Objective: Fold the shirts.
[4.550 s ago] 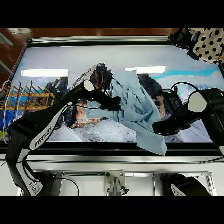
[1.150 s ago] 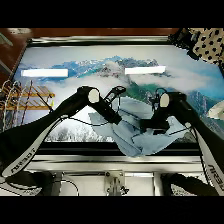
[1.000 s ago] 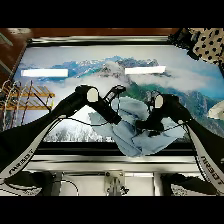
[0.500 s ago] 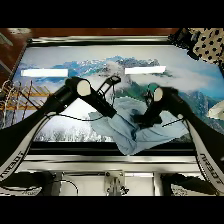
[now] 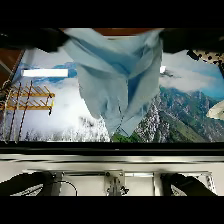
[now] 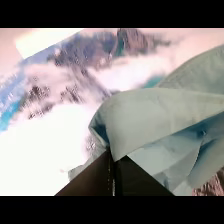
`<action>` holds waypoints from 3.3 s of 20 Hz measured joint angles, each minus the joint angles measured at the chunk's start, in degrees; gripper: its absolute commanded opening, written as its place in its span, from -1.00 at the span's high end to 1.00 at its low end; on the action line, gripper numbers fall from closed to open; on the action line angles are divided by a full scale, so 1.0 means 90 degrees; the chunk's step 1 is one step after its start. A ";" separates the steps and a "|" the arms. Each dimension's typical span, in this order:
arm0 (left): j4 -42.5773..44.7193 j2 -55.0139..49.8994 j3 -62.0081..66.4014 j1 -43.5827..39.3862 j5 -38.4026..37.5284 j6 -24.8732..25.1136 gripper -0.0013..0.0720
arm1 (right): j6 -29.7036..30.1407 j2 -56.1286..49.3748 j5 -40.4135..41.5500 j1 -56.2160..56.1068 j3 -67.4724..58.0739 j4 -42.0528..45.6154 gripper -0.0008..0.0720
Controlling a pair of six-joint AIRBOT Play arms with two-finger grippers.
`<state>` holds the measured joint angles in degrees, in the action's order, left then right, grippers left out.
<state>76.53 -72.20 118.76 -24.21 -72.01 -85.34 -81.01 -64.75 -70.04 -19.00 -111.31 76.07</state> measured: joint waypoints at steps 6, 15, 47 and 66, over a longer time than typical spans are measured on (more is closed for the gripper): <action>0.0313 0.1056 -0.1081 0.0415 -0.0551 -0.0607 0.80 | -0.0170 -0.0080 -0.1749 -0.0097 0.0221 -0.0466 0.79; 0.0063 0.1226 -0.5107 0.0379 0.0058 -0.0699 0.80 | 0.0187 -0.0313 -0.1671 -0.0107 0.4449 -0.1020 0.79; -0.0894 0.0189 -0.6790 0.0622 0.2297 0.0005 0.80 | 0.0272 -0.2705 -0.1100 -0.3242 0.4575 0.1355 -0.74; -0.0894 0.0204 -0.6778 0.0748 0.2106 0.0027 0.80 | -0.0954 -0.1710 -0.0879 -0.2858 0.4850 0.2958 0.79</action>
<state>68.49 -70.37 57.76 -17.47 -53.06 -85.10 -89.60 -80.14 -77.95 -44.73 -67.66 102.69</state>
